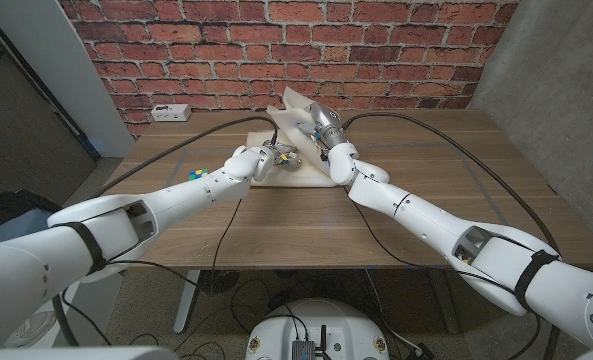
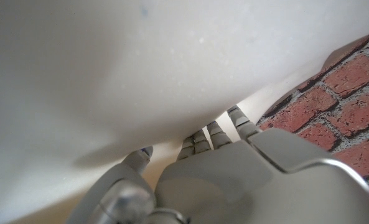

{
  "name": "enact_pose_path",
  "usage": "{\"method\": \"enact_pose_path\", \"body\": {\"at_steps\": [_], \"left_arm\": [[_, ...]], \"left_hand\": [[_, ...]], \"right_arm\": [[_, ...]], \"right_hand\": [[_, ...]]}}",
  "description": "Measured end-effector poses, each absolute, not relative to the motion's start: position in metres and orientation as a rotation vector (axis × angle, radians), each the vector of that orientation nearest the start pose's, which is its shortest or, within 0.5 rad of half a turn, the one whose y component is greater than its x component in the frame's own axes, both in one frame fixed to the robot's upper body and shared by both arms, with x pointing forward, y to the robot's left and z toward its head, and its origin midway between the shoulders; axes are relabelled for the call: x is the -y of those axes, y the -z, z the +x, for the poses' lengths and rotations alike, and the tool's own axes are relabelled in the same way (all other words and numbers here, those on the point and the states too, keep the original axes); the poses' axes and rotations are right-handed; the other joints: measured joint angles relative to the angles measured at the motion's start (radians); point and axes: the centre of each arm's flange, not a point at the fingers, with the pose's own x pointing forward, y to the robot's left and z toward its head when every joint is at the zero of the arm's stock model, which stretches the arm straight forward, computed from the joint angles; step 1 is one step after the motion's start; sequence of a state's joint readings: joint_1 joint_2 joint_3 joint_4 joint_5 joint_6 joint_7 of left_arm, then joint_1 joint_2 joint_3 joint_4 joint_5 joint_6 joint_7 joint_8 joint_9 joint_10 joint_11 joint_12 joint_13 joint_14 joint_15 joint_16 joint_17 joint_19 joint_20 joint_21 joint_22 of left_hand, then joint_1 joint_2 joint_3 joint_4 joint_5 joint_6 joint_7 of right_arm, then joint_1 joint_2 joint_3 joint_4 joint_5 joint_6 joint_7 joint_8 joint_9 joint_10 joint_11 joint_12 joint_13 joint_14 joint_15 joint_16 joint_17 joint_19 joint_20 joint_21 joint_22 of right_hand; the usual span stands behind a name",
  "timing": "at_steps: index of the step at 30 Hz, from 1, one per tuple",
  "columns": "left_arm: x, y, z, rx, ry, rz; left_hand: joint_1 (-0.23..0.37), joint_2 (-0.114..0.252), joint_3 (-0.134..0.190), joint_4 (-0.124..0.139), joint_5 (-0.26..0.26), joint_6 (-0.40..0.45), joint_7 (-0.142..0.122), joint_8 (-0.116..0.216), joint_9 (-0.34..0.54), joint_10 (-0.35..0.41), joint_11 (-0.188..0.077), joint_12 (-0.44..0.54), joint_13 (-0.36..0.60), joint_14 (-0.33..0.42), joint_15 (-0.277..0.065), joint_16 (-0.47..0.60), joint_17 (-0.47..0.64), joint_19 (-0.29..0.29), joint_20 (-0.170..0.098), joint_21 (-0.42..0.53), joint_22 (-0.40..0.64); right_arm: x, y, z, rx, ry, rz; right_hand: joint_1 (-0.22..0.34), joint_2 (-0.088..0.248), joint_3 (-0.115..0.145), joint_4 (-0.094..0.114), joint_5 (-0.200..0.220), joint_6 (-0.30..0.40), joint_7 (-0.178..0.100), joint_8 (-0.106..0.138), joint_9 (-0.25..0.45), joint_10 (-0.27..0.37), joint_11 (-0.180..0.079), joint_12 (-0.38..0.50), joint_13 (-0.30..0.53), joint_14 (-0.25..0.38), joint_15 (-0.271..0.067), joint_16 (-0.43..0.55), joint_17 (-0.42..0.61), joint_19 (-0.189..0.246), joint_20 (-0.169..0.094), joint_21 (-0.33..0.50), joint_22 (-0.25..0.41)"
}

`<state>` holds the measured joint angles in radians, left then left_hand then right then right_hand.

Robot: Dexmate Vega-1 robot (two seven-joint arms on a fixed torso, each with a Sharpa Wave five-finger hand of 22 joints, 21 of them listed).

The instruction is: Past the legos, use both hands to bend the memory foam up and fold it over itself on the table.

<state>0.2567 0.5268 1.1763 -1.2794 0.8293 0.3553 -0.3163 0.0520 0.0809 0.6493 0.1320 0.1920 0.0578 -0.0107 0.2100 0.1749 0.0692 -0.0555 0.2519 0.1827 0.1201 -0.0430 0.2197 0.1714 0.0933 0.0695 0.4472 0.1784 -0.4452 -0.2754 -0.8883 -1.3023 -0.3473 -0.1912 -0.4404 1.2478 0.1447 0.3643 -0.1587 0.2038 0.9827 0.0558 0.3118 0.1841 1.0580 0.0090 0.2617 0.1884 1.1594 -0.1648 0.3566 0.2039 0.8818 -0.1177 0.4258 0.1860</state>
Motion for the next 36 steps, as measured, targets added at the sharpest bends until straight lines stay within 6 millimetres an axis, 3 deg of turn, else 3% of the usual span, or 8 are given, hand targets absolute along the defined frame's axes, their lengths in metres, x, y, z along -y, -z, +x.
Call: {"method": "enact_pose_path", "body": {"at_steps": [5, 8, 14, 20, 23, 30, 32, 36], "left_arm": [[-0.137, -0.016, 0.697, 0.278, 0.042, 1.972], [-0.138, -0.019, 0.692, 0.292, 0.018, 1.969], [-0.137, -0.024, 0.674, 0.358, -0.026, 1.954], [-0.135, -0.024, 0.652, 0.468, -0.097, 1.938], [-0.135, -0.025, 0.642, 0.514, -0.131, 1.924], [-0.135, -0.026, 0.619, 0.634, -0.214, 1.894], [-0.136, -0.026, 0.613, 0.651, -0.221, 1.882], [-0.133, -0.027, 0.599, 0.738, -0.232, 1.853]], "left_hand": [[0.01, 0.01, 0.008, -0.008, 0.0, 0.045, -0.027, -0.007, 0.001, 0.027, -0.008, 0.003, 0.006, 0.024, 0.005, -0.006, 0.003, 0.033, 0.007, 0.0, -0.002], [0.015, 0.015, 0.018, -0.018, 0.0, 0.097, -0.029, -0.006, 0.001, 0.063, -0.01, 0.004, 0.006, 0.056, 0.005, -0.006, 0.001, 0.059, 0.012, 0.001, -0.002], [0.032, 0.021, 0.035, -0.035, 0.0, 0.262, -0.029, 0.016, 0.001, 0.185, 0.002, 0.012, 0.003, 0.167, 0.003, -0.006, 0.001, 0.129, 0.046, 0.001, -0.001], [0.053, 0.027, 0.062, -0.056, -0.008, 0.42, -0.022, 0.038, 0.009, 0.323, -0.004, 0.03, 0.006, 0.287, 0.0, 0.006, 0.003, 0.194, 0.048, 0.008, 0.005], [0.058, 0.032, 0.068, -0.062, -0.008, 0.445, -0.012, 0.04, 0.008, 0.343, -0.003, 0.03, 0.009, 0.3, -0.003, 0.006, 0.003, 0.203, 0.046, 0.008, 0.006], [0.088, 0.044, 0.096, -0.09, -0.013, 0.49, -0.028, 0.041, 0.008, 0.383, -0.003, 0.037, 0.011, 0.344, -0.004, 0.006, 0.003, 0.216, 0.052, 0.008, 0.008], [0.105, 0.052, 0.104, -0.101, -0.015, 0.527, -0.027, 0.045, 0.009, 0.415, -0.001, 0.045, 0.015, 0.371, -0.004, 0.016, 0.008, 0.228, 0.048, 0.013, 0.011], [0.162, 0.066, 0.088, -0.16, -0.015, 0.632, -0.011, 0.066, 0.017, 0.529, -0.001, 0.081, 0.035, 0.476, -0.01, 0.076, 0.039, 0.294, 0.028, 0.044, 0.016]], "right_arm": [[0.036, -0.068, 0.651, 0.83, 0.086, -0.973], [0.036, -0.067, 0.651, 0.829, 0.088, -0.978], [0.035, -0.067, 0.651, 0.827, 0.094, -0.987], [0.035, -0.066, 0.649, 0.829, 0.099, -0.992], [0.035, -0.066, 0.649, 0.83, 0.1, -0.995], [0.035, -0.065, 0.648, 0.833, 0.102, -0.999], [0.035, -0.065, 0.648, 0.833, 0.103, -1.0], [0.035, -0.065, 0.647, 0.834, 0.105, -1.003]], "right_hand": [[0.0, 0.0, 0.0, 0.0, 0.0, 0.0, 0.0, -0.007, 0.0, 0.0, 0.0, 0.0, 0.0, 0.002, -0.002, -0.001, 0.0, -0.002, 0.002, 0.0, 0.0], [0.0, 0.0, 0.0, 0.0, 0.0, 0.0, 0.0, -0.007, 0.0, 0.003, 0.003, -0.004, 0.0, 0.002, -0.002, -0.001, 0.0, -0.002, 0.002, 0.0, 0.0], [0.0, 0.0, 0.0, 0.0, 0.0, 0.002, 0.002, -0.008, 0.0, 0.003, 0.003, -0.007, 0.0, 0.006, -0.001, -0.001, 0.0, -0.001, 0.002, 0.008, 0.0], [0.0, 0.0, -0.001, 0.0, 0.0, 0.002, 0.001, -0.015, 0.0, 0.009, -0.002, -0.015, 0.0, 0.006, -0.001, -0.001, -0.001, -0.004, 0.0, 0.008, 0.0], [0.0, 0.0, 0.0, 0.0, 0.0, 0.011, -0.001, -0.015, -0.001, 0.009, -0.002, -0.015, 0.0, 0.01, -0.002, -0.006, -0.002, -0.009, 0.005, 0.008, 0.0], [0.003, -0.003, 0.0, 0.0, -0.001, 0.011, 0.0, -0.016, 0.0, 0.009, -0.002, -0.015, 0.0, 0.013, -0.001, -0.007, -0.001, -0.009, 0.005, 0.008, 0.0], [0.003, -0.003, 0.0, 0.0, -0.001, 0.011, 0.0, -0.019, 0.0, 0.009, -0.002, -0.022, 0.0, 0.013, -0.001, -0.008, -0.001, -0.009, 0.005, 0.008, 0.0], [0.003, -0.003, 0.0, 0.0, -0.002, 0.011, 0.0, -0.019, 0.005, 0.012, 0.002, -0.022, 0.0, 0.013, -0.001, -0.008, -0.001, -0.009, 0.005, 0.008, 0.0]]}}
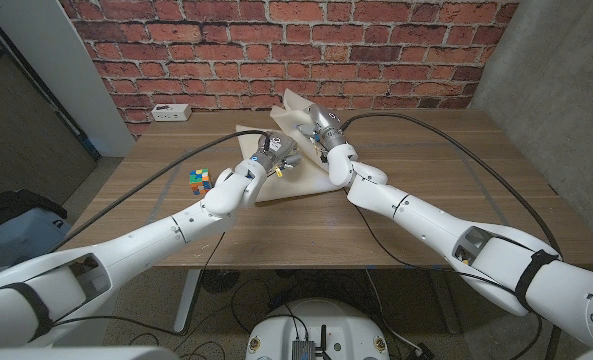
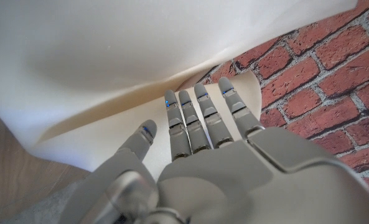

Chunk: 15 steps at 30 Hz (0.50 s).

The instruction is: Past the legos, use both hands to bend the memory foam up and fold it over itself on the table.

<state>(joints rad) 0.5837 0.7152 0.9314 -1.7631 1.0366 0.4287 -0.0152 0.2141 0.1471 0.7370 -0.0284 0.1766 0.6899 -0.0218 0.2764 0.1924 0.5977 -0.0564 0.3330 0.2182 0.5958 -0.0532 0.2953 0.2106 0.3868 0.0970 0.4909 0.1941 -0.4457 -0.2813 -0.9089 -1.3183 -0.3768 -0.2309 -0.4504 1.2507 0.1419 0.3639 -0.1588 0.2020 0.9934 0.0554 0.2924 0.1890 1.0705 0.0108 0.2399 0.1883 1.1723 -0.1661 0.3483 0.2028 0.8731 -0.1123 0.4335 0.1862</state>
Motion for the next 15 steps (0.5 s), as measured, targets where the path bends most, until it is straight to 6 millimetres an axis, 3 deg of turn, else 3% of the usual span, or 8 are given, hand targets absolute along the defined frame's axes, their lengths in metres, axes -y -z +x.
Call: {"method": "enact_pose_path", "body": {"at_steps": [3, 7, 10, 15], "left_arm": [[-0.132, -0.027, 0.59, 0.783, -0.232, 1.829], [-0.131, -0.026, 0.578, 0.841, -0.229, 1.796], [-0.129, -0.026, 0.574, 0.871, -0.229, 1.782], [-0.129, -0.025, 0.558, 0.914, -0.226, 1.746]], "left_hand": [[0.046, 0.012, -0.017, -0.036, 0.0, 0.086, 0.017, 0.023, 0.007, 0.088, 0.001, 0.035, 0.024, 0.092, -0.008, 0.07, 0.041, 0.073, -0.021, 0.036, 0.006], [0.116, 0.031, -0.048, -0.07, 0.0, 0.229, 0.054, 0.093, 0.037, 0.245, 0.004, 0.108, 0.082, 0.241, -0.038, 0.205, 0.135, 0.185, -0.047, 0.106, 0.016], [0.149, 0.036, -0.061, -0.082, 0.0, 0.29, 0.072, 0.135, 0.062, 0.322, 0.01, 0.148, 0.123, 0.316, -0.064, 0.29, 0.2, 0.254, -0.063, 0.151, 0.022], [0.186, 0.045, -0.057, -0.09, 0.006, 0.356, 0.095, 0.188, 0.099, 0.41, 0.014, 0.202, 0.183, 0.417, -0.078, 0.386, 0.269, 0.352, -0.094, 0.218, 0.031]], "right_arm": [[0.034, -0.065, 0.647, 0.835, 0.107, -1.005], [0.034, -0.064, 0.647, 0.836, 0.109, -1.008], [0.034, -0.064, 0.647, 0.836, 0.11, -1.01], [0.033, -0.064, 0.647, 0.838, 0.11, -1.013]], "right_hand": [[0.0, 0.0, 0.0, 0.0, -0.001, 0.0, 0.0, -0.004, 0.001, 0.0, 0.0, -0.001, 0.003, 0.0, 0.0, 0.0, 0.001, 0.0, 0.0, 0.0, 0.0], [0.0, 0.0, 0.0, 0.0, -0.001, 0.0, 0.0, -0.007, 0.001, 0.0, 0.0, -0.008, 0.005, 0.001, 0.001, 0.0, 0.005, -0.002, -0.002, 0.001, 0.0], [0.0, 0.0, 0.0, 0.0, -0.002, 0.0, 0.0, -0.008, 0.001, 0.0, 0.0, -0.008, 0.005, 0.001, 0.001, 0.0, 0.005, -0.002, -0.002, 0.008, 0.0], [0.0, 0.0, 0.0, 0.0, 0.002, 0.002, -0.002, -0.008, 0.0, 0.0, 0.0, -0.008, 0.005, 0.001, 0.001, 0.0, 0.005, -0.006, 0.002, 0.008, 0.0]]}}
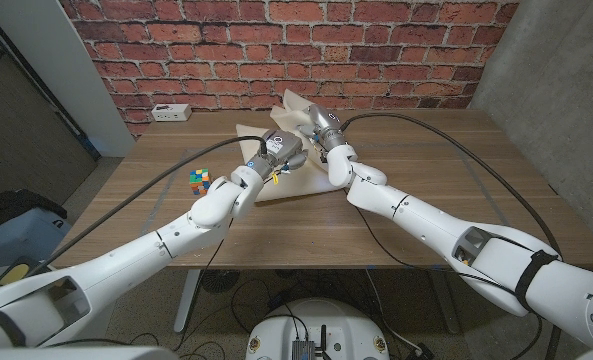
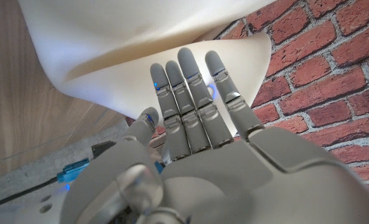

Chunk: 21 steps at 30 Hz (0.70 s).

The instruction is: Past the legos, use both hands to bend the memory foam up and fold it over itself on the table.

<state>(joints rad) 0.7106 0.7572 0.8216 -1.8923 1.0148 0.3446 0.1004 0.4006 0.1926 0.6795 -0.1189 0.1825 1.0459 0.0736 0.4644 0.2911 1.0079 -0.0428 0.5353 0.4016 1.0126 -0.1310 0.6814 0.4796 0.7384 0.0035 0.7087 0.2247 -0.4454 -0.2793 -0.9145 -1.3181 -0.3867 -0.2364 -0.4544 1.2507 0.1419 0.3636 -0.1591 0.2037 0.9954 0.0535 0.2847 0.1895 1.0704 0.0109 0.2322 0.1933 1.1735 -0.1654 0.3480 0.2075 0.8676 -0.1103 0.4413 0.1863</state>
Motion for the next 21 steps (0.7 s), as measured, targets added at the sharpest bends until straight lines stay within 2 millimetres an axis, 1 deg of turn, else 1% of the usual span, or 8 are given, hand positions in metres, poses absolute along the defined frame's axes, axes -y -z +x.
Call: {"method": "enact_pose_path", "body": {"at_steps": [3, 4, 6, 7, 9, 12, 16, 21], "left_arm": [[-0.129, -0.025, 0.558, 0.918, -0.223, 1.747], [-0.13, -0.025, 0.548, 0.929, -0.224, 1.732], [-0.13, -0.024, 0.548, 0.922, -0.223, 1.742], [-0.129, -0.024, 0.54, 0.929, -0.222, 1.737], [-0.13, -0.024, 0.539, 0.917, -0.223, 1.749], [-0.131, -0.024, 0.535, 0.896, -0.226, 1.768], [-0.131, -0.025, 0.531, 0.867, -0.245, 1.802], [-0.13, -0.026, 0.526, 0.804, -0.261, 1.852]], "left_hand": [[0.01, -0.01, 0.013, 0.002, 0.006, 0.027, 0.002, 0.02, 0.019, 0.028, 0.004, 0.022, 0.03, 0.051, -0.008, 0.031, 0.018, 0.043, -0.015, 0.032, 0.001], [0.011, -0.01, 0.014, 0.003, 0.006, 0.032, 0.003, 0.025, 0.022, 0.031, 0.007, 0.024, 0.037, 0.06, -0.01, 0.034, 0.02, 0.056, -0.02, 0.04, 0.001], [0.013, -0.013, 0.022, -0.001, 0.01, 0.033, 0.005, 0.025, 0.025, 0.031, 0.007, 0.024, 0.05, 0.062, -0.012, 0.03, 0.011, 0.073, -0.034, 0.054, 0.001], [0.016, -0.016, 0.024, 0.0, 0.012, 0.033, 0.005, 0.025, 0.023, 0.026, 0.012, 0.025, 0.054, 0.062, -0.012, 0.02, -0.001, 0.078, -0.039, 0.059, 0.001], [0.01, -0.021, 0.026, 0.0, 0.014, 0.033, 0.005, 0.018, 0.012, 0.016, 0.022, 0.016, 0.055, 0.062, -0.012, -0.012, -0.036, 0.087, -0.046, 0.071, -0.002], [-0.008, -0.04, 0.045, -0.006, 0.021, 0.03, 0.001, -0.016, -0.021, 0.0, 0.038, -0.022, 0.024, 0.049, -0.005, -0.079, -0.112, 0.111, -0.032, 0.09, -0.019], [-0.017, -0.049, 0.092, -0.022, 0.033, 0.019, -0.01, -0.064, -0.066, -0.007, 0.034, -0.072, -0.025, 0.036, -0.012, -0.157, -0.216, 0.147, -0.009, 0.101, -0.043], [-0.038, -0.047, 0.126, -0.02, 0.041, 0.039, -0.015, -0.087, -0.09, 0.008, 0.031, -0.096, -0.063, 0.073, -0.016, -0.199, -0.284, 0.194, 0.004, 0.105, -0.053]], "right_arm": [[0.032, -0.064, 0.647, 0.838, 0.11, -1.013], [0.032, -0.064, 0.647, 0.838, 0.113, -1.015], [0.032, -0.064, 0.647, 0.837, 0.113, -1.016], [0.032, -0.065, 0.647, 0.839, 0.118, -1.015], [0.032, -0.065, 0.647, 0.84, 0.12, -1.014], [0.033, -0.065, 0.648, 0.839, 0.125, -1.014], [0.034, -0.066, 0.648, 0.839, 0.133, -1.013], [0.035, -0.067, 0.648, 0.839, 0.144, -1.012]], "right_hand": [[0.0, 0.0, 0.0, 0.0, 0.0, 0.004, -0.003, -0.003, 0.0, 0.0, 0.0, 0.0, 0.0, 0.0, 0.0, 0.0, 0.0, -0.001, 0.001, 0.0, 0.0], [0.0, 0.0, 0.0, 0.0, 0.0, 0.007, 0.0, -0.004, 0.0, 0.0, 0.0, 0.0, 0.0, 0.0, 0.0, 0.0, 0.0, -0.001, 0.001, 0.0, 0.0], [0.0, 0.0, -0.001, -0.001, 0.0, 0.008, 0.0, -0.006, 0.0, 0.0, 0.0, -0.006, 0.0, 0.001, -0.001, 0.0, 0.0, -0.001, 0.001, 0.0, 0.0], [0.0, 0.0, -0.001, -0.001, 0.0, 0.009, 0.002, -0.007, 0.0, 0.0, 0.0, -0.008, 0.0, 0.001, -0.001, -0.002, 0.0, -0.001, 0.001, 0.0, 0.0], [0.0, 0.0, -0.001, -0.001, 0.0, 0.009, 0.002, -0.008, -0.001, 0.0, 0.0, -0.009, 0.0, 0.001, -0.001, -0.003, 0.0, -0.001, 0.001, 0.0, 0.0], [0.0, 0.0, -0.001, -0.001, 0.0, 0.009, 0.002, -0.008, -0.001, 0.0, 0.0, -0.009, 0.0, 0.001, -0.001, -0.003, 0.0, -0.001, 0.001, 0.0, 0.0], [0.0, 0.0, -0.002, -0.001, 0.0, 0.009, 0.002, -0.008, -0.001, 0.0, 0.0, -0.009, 0.0, 0.002, -0.001, -0.003, 0.0, -0.001, 0.001, 0.0, 0.0], [0.003, -0.003, 0.0, 0.0, 0.0, 0.009, 0.002, -0.01, -0.001, 0.0, 0.0, -0.01, 0.0, 0.002, -0.001, -0.004, 0.0, -0.001, 0.001, 0.003, 0.0]]}}
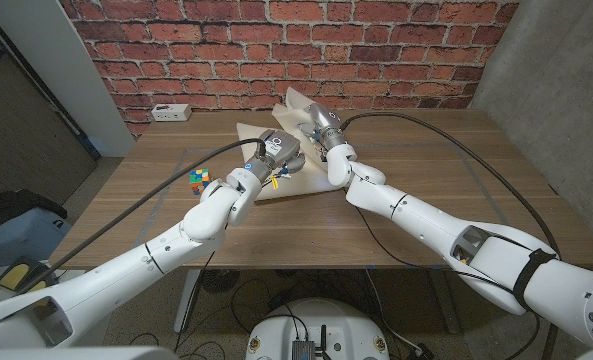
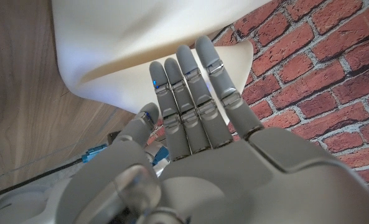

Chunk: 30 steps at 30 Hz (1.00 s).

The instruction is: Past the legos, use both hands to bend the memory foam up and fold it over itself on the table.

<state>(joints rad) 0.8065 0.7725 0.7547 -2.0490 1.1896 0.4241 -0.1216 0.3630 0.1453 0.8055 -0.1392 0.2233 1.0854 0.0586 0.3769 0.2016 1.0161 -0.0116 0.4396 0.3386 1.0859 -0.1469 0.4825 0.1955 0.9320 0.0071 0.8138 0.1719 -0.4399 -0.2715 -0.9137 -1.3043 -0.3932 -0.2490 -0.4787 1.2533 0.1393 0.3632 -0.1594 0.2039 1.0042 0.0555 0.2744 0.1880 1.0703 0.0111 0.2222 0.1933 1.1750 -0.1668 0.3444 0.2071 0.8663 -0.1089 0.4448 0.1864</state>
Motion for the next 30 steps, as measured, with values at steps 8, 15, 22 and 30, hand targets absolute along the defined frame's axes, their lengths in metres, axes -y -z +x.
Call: {"method": "enact_pose_path", "body": {"at_steps": [8, 15, 22, 30], "left_arm": [[-0.132, -0.023, 0.517, 0.743, -0.278, 1.882], [-0.133, -0.019, 0.51, 0.678, -0.281, 1.912], [-0.135, -0.015, 0.512, 0.567, -0.316, 1.963], [-0.142, -0.01, 0.522, 0.44, -0.358, 2.005]], "left_hand": [[-0.03, 0.014, 0.021, 0.001, 0.01, 0.154, 0.023, 0.005, -0.007, 0.163, 0.001, 0.012, -0.02, 0.175, 0.0, 0.002, -0.018, 0.083, -0.045, 0.019, 0.003], [-0.002, 0.003, 0.075, -0.036, 0.042, 0.185, 0.036, -0.008, -0.012, 0.192, 0.017, -0.012, -0.048, 0.197, 0.006, -0.027, -0.031, 0.129, -0.052, 0.033, 0.001], [-0.011, -0.024, 0.119, -0.02, 0.055, 0.083, 0.035, -0.115, -0.02, 0.083, 0.042, -0.119, -0.104, 0.067, 0.035, -0.15, -0.03, 0.091, -0.01, 0.003, -0.005], [-0.081, -0.022, 0.108, 0.008, 0.055, -0.093, 0.031, -0.2, -0.02, -0.093, 0.039, -0.236, -0.134, -0.136, 0.067, -0.275, -0.021, -0.019, 0.023, -0.073, -0.005]], "right_arm": [[0.037, -0.067, 0.65, 0.836, 0.156, -1.011], [0.039, -0.067, 0.652, 0.834, 0.169, -1.008], [0.041, -0.068, 0.652, 0.837, 0.179, -0.998], [0.044, -0.069, 0.65, 0.845, 0.189, -0.983]], "right_hand": [[0.0, 0.0, 0.001, 0.001, -0.001, 0.0, 0.0, -0.001, 0.001, 0.005, -0.005, -0.005, 0.0, 0.0, 0.0, 0.0, 0.0, 0.0, 0.0, 0.004, 0.0], [0.0, 0.0, 0.001, 0.001, -0.002, 0.0, 0.0, -0.006, 0.001, 0.005, -0.005, -0.005, 0.0, 0.0, 0.0, 0.0, 0.0, 0.0, 0.0, 0.004, 0.0], [0.0, 0.0, 0.001, 0.001, -0.004, 0.007, -0.004, -0.01, 0.001, 0.005, -0.005, -0.005, 0.0, 0.0, 0.0, 0.0, -0.001, -0.004, -0.004, 0.004, 0.0], [0.0, 0.0, 0.001, 0.001, 0.0, 0.009, -0.002, -0.013, 0.0, 0.005, -0.005, -0.013, 0.0, 0.0, 0.0, -0.002, 0.002, -0.004, -0.004, 0.012, 0.0]]}}
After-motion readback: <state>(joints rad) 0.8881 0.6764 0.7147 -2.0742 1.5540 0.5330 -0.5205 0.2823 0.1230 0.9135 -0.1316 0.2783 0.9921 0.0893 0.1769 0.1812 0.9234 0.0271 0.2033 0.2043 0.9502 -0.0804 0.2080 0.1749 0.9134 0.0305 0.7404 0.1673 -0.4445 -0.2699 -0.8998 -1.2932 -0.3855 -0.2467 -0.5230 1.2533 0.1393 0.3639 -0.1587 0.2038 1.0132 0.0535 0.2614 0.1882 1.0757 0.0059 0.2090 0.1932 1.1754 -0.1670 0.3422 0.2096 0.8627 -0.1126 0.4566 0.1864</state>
